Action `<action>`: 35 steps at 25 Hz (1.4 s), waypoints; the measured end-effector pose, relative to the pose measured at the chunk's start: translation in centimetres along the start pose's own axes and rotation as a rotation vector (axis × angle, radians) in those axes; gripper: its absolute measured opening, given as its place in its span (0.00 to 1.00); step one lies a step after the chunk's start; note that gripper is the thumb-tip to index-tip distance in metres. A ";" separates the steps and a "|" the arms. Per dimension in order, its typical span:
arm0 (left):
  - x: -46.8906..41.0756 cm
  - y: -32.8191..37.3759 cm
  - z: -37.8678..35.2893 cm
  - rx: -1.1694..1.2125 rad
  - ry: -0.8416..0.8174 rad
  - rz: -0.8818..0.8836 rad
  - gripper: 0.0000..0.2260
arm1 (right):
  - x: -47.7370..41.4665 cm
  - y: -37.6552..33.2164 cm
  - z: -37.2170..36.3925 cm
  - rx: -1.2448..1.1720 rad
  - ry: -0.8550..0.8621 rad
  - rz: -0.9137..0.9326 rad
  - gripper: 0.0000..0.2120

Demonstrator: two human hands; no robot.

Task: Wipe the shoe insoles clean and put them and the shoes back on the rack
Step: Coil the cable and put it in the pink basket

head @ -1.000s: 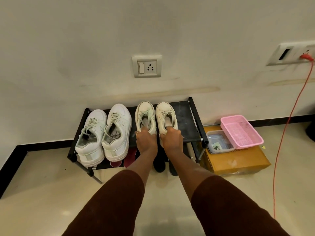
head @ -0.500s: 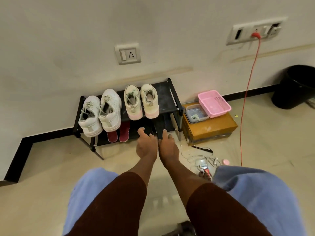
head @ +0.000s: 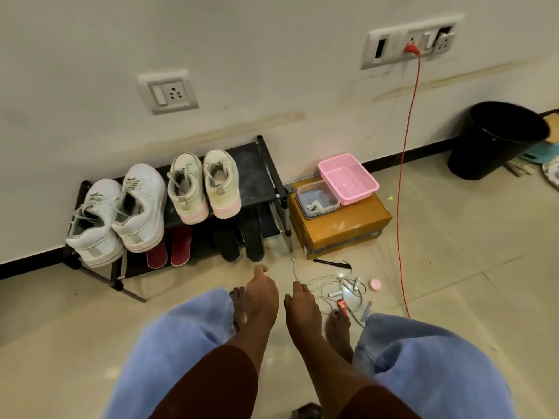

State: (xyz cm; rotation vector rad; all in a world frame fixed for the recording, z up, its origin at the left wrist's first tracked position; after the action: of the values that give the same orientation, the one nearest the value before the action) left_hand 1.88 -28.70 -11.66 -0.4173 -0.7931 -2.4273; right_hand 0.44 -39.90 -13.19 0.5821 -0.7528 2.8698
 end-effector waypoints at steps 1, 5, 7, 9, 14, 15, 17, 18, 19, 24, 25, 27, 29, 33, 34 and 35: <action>-1.3 0.5 -0.9 -0.045 -0.046 -0.025 0.17 | -1.5 0.8 -0.7 0.011 -0.013 -0.019 0.14; -6.5 0.8 -3.9 -0.186 -0.066 -0.139 0.18 | -7.1 3.9 -4.5 0.055 -0.056 -0.068 0.11; -11.1 -0.1 -7.0 -0.255 -0.099 -0.165 0.19 | -10.7 6.1 -7.1 0.075 -0.079 -0.097 0.09; -15.8 -1.8 -11.4 -0.270 -0.183 -0.167 0.20 | -14.3 8.2 -9.8 0.097 -0.108 -0.119 0.10; -22.9 -3.7 -20.4 -0.336 -0.289 -0.269 0.21 | -22.4 11.6 -15.4 0.199 -0.130 -0.115 0.12; -23.8 -3.7 -21.6 -0.339 -0.287 -0.297 0.21 | -23.8 11.8 -16.4 0.214 -0.112 -0.086 0.12; -25.3 -3.6 -23.5 -0.339 -0.287 -0.352 0.21 | -26.1 11.9 -18.3 0.282 -0.077 -0.019 0.12; -25.7 -3.6 -24.3 -0.342 -0.298 -0.372 0.21 | -27.0 12.0 -19.1 0.346 -0.063 -0.002 0.13; -26.0 -3.7 -24.8 -0.341 -0.294 -0.389 0.21 | -27.6 12.1 -19.7 0.411 -0.052 -0.001 0.13; -26.1 -3.9 -23.3 -0.268 -0.211 -0.409 0.25 | -27.8 11.5 -19.5 0.386 -0.029 0.055 0.14; -25.7 -3.7 -22.6 -0.258 -0.209 -0.419 0.28 | -27.3 11.1 -18.7 0.308 -0.012 0.072 0.13; -24.4 -2.9 -21.1 -0.242 -0.247 -0.491 0.31 | -25.8 10.2 -16.5 0.116 -0.007 0.105 0.10; -22.8 -1.9 -20.0 -0.237 -0.304 -0.581 0.28 | -24.4 9.2 -14.1 -0.034 -0.019 0.138 0.09; -18.8 0.1 -15.5 -0.141 -0.335 -0.516 0.16 | -20.7 6.3 -6.2 -0.221 0.052 0.194 0.06; -17.4 0.8 -14.0 -0.036 -0.341 -0.474 0.13 | -19.6 5.5 -3.9 -0.250 0.089 0.205 0.06; -15.8 1.7 -12.5 0.092 -0.367 -0.438 0.13 | -18.6 4.7 -1.9 -0.260 0.117 0.215 0.06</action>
State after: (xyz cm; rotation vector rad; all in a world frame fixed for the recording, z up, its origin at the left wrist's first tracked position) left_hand 14.11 -31.21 -27.59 -0.7319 -1.2602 -2.7363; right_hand 15.95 -43.32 -24.16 0.3144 -1.2107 2.8905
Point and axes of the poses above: each hand's wrist, its own x-axis away from the middle knuckle, its own z-axis out of the back of the hand, y = z × x, the point moved 7 cm from there along -x, towards the middle knuckle, and after that the axes turned 4 degrees about x, right-handed, at the moved point
